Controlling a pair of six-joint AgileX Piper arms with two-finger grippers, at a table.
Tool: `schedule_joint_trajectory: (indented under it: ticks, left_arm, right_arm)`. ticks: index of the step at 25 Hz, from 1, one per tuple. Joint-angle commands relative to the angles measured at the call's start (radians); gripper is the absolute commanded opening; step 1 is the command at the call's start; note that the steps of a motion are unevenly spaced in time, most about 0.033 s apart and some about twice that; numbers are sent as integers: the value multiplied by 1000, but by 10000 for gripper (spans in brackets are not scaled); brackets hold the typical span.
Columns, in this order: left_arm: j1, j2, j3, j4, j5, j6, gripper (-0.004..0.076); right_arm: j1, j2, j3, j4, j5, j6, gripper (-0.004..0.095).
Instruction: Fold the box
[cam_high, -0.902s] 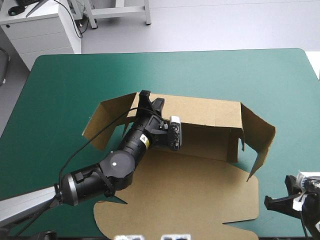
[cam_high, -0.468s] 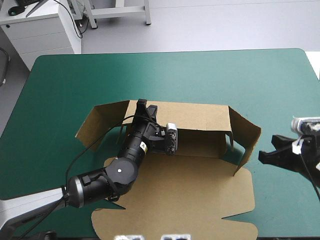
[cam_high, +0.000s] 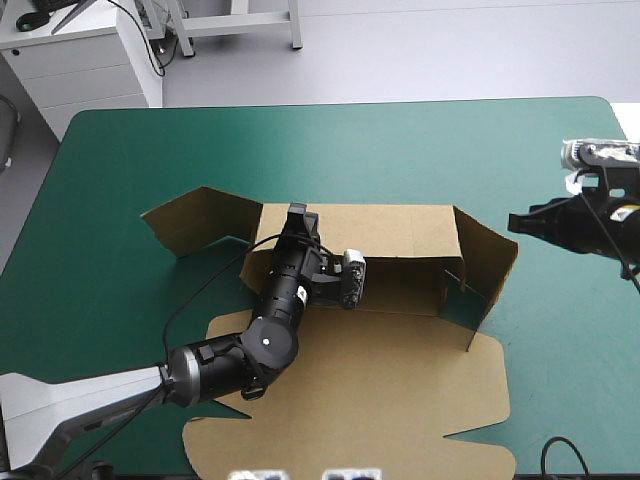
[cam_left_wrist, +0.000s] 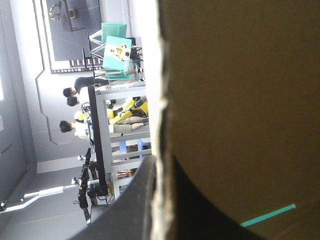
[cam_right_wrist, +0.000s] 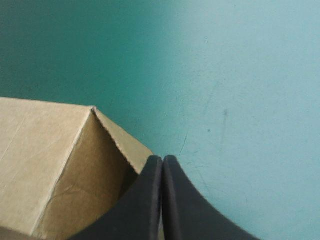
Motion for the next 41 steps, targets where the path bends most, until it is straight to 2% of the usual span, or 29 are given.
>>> schedule_joint_trajectory:
  ticks: [1,4,10,15,20,23,25,31,37,41]
  left_arm:
    - [-5,-29,-25,90,35,-27,-8]
    - [-5,-29,-25,92,45,-40,-8]
    - [-5,-29,-51,129,84,-184,-8]
    - [-5,-29,-96,129,80,-187,-8]
    - [-5,-29,-117,129,63,-188,-8]
    - [-5,-29,-117,120,56,-188,-8]
    - [-5,-29,-117,113,52,-188,-8]
    - [-5,-15,-117,95,-14,-186,-8]
    - [-5,50,-117,80,13,-186,-8]
    - [-5,69,-117,80,20,-186,-8]
  right_arm:
    - [1,73,-79,51,-59,-21,-19]
    - [1,144,-97,101,-56,-56,-18]
    - [1,234,-97,160,-37,-97,-17]
    - [1,253,-97,160,-16,-121,-18]
    - [1,253,-92,166,84,-166,-17]
    - [1,220,-43,198,95,-197,-17]
    - [1,160,39,207,70,-231,-17]
    - [1,2,276,225,-93,-328,-18]
    - [1,-9,407,435,-195,-579,-11]
    - [1,-36,453,431,-249,-685,-8]
